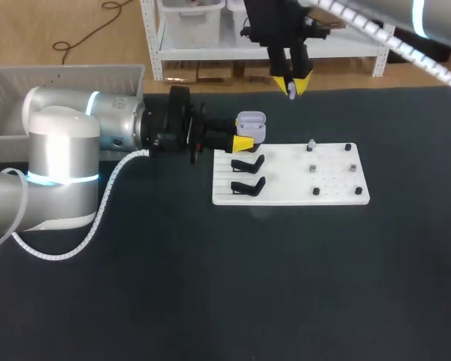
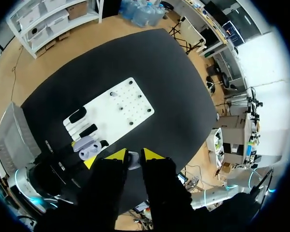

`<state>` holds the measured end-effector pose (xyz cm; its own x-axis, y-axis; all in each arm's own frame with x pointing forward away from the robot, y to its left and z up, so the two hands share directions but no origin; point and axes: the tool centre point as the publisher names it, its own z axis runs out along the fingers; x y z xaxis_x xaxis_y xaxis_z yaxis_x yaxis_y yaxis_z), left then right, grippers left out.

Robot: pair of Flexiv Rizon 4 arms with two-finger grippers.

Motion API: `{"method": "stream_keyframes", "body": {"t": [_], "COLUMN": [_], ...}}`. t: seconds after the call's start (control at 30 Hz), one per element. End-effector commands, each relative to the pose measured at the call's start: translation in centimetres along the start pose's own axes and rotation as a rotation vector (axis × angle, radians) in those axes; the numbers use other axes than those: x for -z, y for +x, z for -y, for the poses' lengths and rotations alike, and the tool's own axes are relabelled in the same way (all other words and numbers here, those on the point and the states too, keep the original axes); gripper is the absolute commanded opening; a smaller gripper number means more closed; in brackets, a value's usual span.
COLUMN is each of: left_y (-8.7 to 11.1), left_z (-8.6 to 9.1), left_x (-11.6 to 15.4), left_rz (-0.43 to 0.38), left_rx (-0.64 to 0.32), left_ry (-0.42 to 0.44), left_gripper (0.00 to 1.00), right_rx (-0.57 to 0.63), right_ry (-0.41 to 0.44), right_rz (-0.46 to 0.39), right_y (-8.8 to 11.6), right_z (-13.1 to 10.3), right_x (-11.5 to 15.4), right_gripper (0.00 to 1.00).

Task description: Pick up each earbud case from the left stands, insert the matching earbuds, close the lid, and place the case in the box.

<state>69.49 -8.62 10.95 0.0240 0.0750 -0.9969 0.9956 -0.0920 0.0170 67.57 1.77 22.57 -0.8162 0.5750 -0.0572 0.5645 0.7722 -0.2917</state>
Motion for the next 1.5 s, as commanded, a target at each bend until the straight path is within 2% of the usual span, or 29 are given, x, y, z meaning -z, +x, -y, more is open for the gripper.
{"method": "stream_keyframes", "body": {"t": [0.03, 0.3, 0.8, 1.5], "left_y": [0.1, 0.1, 0.1, 0.1], "left_z": [0.0, 0.0, 0.0, 0.0], "left_x": [0.0, 0.0, 0.0, 0.0], "left_rz": [0.003, 0.003, 0.003, 0.003], "left_rx": [-0.003, -0.003, -0.003, -0.003], "left_ry": [-0.001, -0.001, -0.001, -0.001], "left_gripper": [0.0, 0.0, 0.0, 0.0], "right_rx": [0.003, 0.008, 0.056, 0.078], "right_ry": [0.046, 0.08, 0.087, 0.138], "right_rz": [0.02, 0.04, 0.024, 0.025], "right_y": [0.7, 1.5, 3.1, 2.3], "right_z": [-1.4, -2.6, -4.9, -5.7], "right_x": [0.2, -0.6, -2.1, -4.4], "right_gripper": [0.0, 0.0, 0.0, 0.0]}}
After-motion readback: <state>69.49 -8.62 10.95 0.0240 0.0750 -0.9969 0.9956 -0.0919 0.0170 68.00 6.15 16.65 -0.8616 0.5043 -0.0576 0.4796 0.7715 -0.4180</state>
